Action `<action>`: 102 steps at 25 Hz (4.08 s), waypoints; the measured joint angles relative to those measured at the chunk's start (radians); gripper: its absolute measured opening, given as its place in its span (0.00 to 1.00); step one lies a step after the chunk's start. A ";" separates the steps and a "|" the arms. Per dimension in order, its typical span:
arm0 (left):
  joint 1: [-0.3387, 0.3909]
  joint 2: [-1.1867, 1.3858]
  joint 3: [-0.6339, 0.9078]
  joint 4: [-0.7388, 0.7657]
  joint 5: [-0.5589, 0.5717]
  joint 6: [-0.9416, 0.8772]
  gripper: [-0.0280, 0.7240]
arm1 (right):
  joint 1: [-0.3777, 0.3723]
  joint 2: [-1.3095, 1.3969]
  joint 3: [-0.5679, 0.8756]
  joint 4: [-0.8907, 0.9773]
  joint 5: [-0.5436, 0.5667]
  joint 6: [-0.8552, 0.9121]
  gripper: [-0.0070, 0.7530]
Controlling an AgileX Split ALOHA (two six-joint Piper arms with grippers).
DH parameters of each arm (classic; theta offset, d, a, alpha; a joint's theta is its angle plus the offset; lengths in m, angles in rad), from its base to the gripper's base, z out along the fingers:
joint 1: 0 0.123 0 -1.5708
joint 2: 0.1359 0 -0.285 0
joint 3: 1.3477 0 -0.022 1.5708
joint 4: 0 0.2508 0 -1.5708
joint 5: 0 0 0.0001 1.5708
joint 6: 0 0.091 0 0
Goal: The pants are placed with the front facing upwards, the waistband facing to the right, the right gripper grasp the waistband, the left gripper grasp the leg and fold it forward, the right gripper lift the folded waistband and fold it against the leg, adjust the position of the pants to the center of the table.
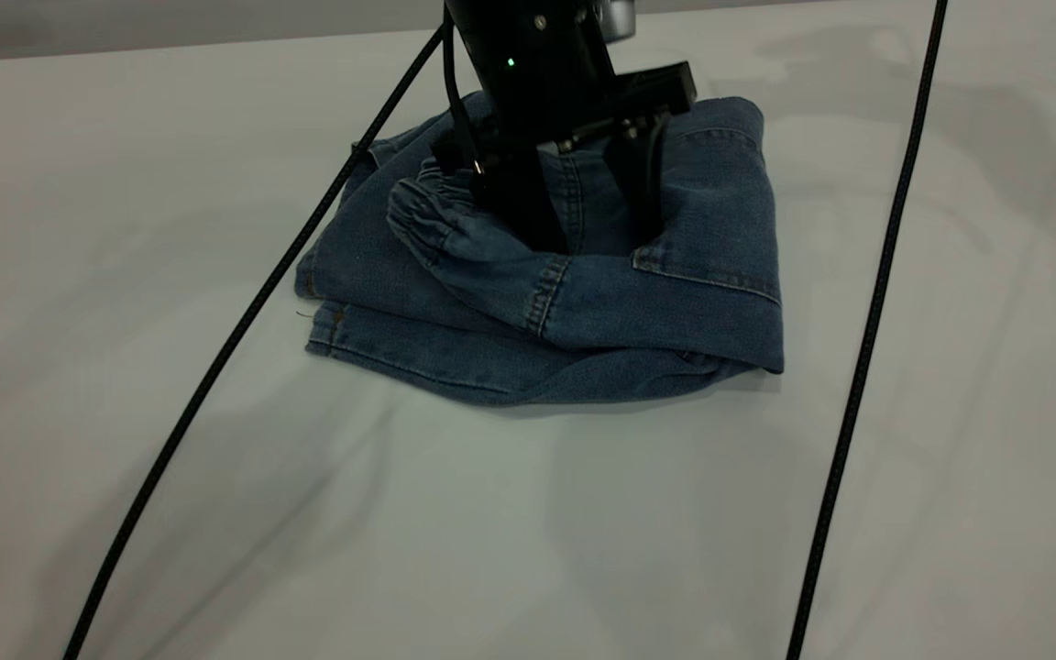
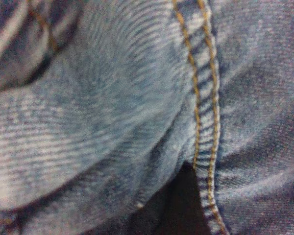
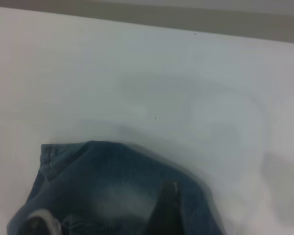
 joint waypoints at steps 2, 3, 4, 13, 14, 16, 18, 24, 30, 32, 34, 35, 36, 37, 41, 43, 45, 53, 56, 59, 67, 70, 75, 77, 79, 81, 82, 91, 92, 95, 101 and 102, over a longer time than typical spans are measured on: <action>0.006 -0.011 -0.013 0.045 -0.001 0.009 0.75 | 0.000 0.000 0.000 0.000 0.001 0.000 0.78; 0.013 -0.012 -0.022 0.066 0.000 0.008 0.75 | 0.000 0.000 0.000 0.000 0.005 0.000 0.78; 0.016 -0.014 -0.034 0.078 0.002 0.008 0.75 | 0.000 0.000 0.000 0.000 0.009 0.000 0.78; 0.026 -0.121 -0.106 0.209 0.003 0.140 0.75 | 0.000 0.000 0.000 -0.006 0.018 -0.004 0.78; 0.026 -0.133 -0.117 0.233 0.003 0.162 0.75 | 0.000 0.000 0.000 -0.006 0.018 -0.004 0.78; 0.026 -0.159 -0.146 0.281 0.003 0.193 0.75 | 0.000 0.000 0.000 -0.006 0.018 -0.004 0.78; 0.026 -0.175 -0.175 0.328 0.003 0.211 0.75 | 0.000 0.000 0.000 -0.006 0.018 -0.006 0.78; 0.026 -0.181 -0.217 0.464 0.000 0.211 0.75 | 0.000 0.000 -0.012 -0.013 0.024 -0.007 0.78; 0.025 -0.223 -0.217 0.672 0.000 0.200 0.75 | 0.000 0.000 -0.122 -0.040 0.128 -0.007 0.78; 0.025 -0.251 -0.217 0.733 0.000 0.186 0.75 | 0.000 0.000 -0.180 -0.048 0.154 -0.007 0.78; 0.025 -0.288 -0.217 0.769 0.000 0.176 0.75 | 0.000 -0.001 -0.250 -0.061 0.150 -0.005 0.78; 0.025 -0.306 -0.217 0.776 0.000 0.176 0.75 | 0.000 -0.007 -0.285 -0.065 0.150 0.003 0.78; 0.025 -0.331 -0.217 0.775 0.000 0.176 0.75 | 0.000 -0.018 -0.311 -0.065 0.150 0.010 0.78; 0.025 -0.350 -0.217 0.775 0.000 0.176 0.75 | 0.000 -0.031 -0.338 -0.065 0.150 0.017 0.78; 0.025 -0.445 -0.217 0.775 0.000 0.176 0.75 | 0.000 -0.112 -0.366 -0.069 0.151 0.039 0.78; 0.025 -0.498 -0.217 0.775 0.000 0.175 0.75 | 0.000 -0.157 -0.365 -0.101 0.152 0.067 0.78; 0.025 -0.548 -0.217 0.773 0.000 0.175 0.75 | 0.000 -0.204 -0.365 -0.111 0.152 0.090 0.78; 0.025 -0.750 -0.217 0.771 0.001 0.121 0.75 | 0.000 -0.394 -0.365 -0.107 0.150 0.135 0.78; 0.025 -0.822 -0.217 0.770 0.001 0.103 0.75 | 0.000 -0.455 -0.362 -0.104 0.150 0.140 0.78; 0.025 -0.886 -0.205 0.767 0.000 0.101 0.75 | 0.001 -0.521 -0.325 -0.103 0.149 0.150 0.78; 0.025 -1.074 -0.013 0.766 0.000 0.075 0.75 | 0.001 -0.768 -0.069 -0.105 0.148 0.145 0.78; 0.025 -1.151 0.059 0.766 0.000 0.072 0.75 | 0.001 -0.869 0.030 -0.106 0.148 0.145 0.78; 0.025 -1.278 0.161 0.762 -0.004 0.008 0.75 | 0.001 -1.043 0.178 -0.107 0.148 0.122 0.78; 0.025 -1.332 0.211 0.761 -0.004 -0.020 0.75 | 0.001 -1.112 0.244 -0.106 0.147 0.119 0.78; 0.025 -1.392 0.269 0.755 -0.004 -0.043 0.75 | 0.001 -1.187 0.307 -0.106 0.146 0.116 0.78; 0.025 -1.448 0.331 0.732 -0.003 -0.062 0.75 | 0.001 -1.255 0.377 -0.105 0.146 0.111 0.78; 0.025 -1.480 0.374 0.718 -0.003 -0.065 0.75 | 0.001 -1.293 0.407 -0.105 0.146 0.111 0.78; 0.025 -1.756 0.713 0.570 -0.003 -0.060 0.75 | 0.001 -1.645 0.769 -0.103 0.146 0.100 0.78; 0.025 -1.784 0.757 0.570 -0.003 -0.060 0.75 | 0.001 -1.691 0.815 -0.102 0.147 0.100 0.78; 0.025 -1.886 0.891 0.573 -0.004 -0.049 0.75 | 0.001 -1.821 0.947 -0.102 0.147 0.084 0.78; 0.025 -2.078 1.150 0.576 -0.002 0.005 0.75 | 0.001 -2.079 1.210 -0.142 0.147 0.066 0.78; 0.025 -2.110 1.187 0.577 -0.004 0.008 0.75 | 0.001 -2.112 1.255 -0.157 0.147 0.066 0.78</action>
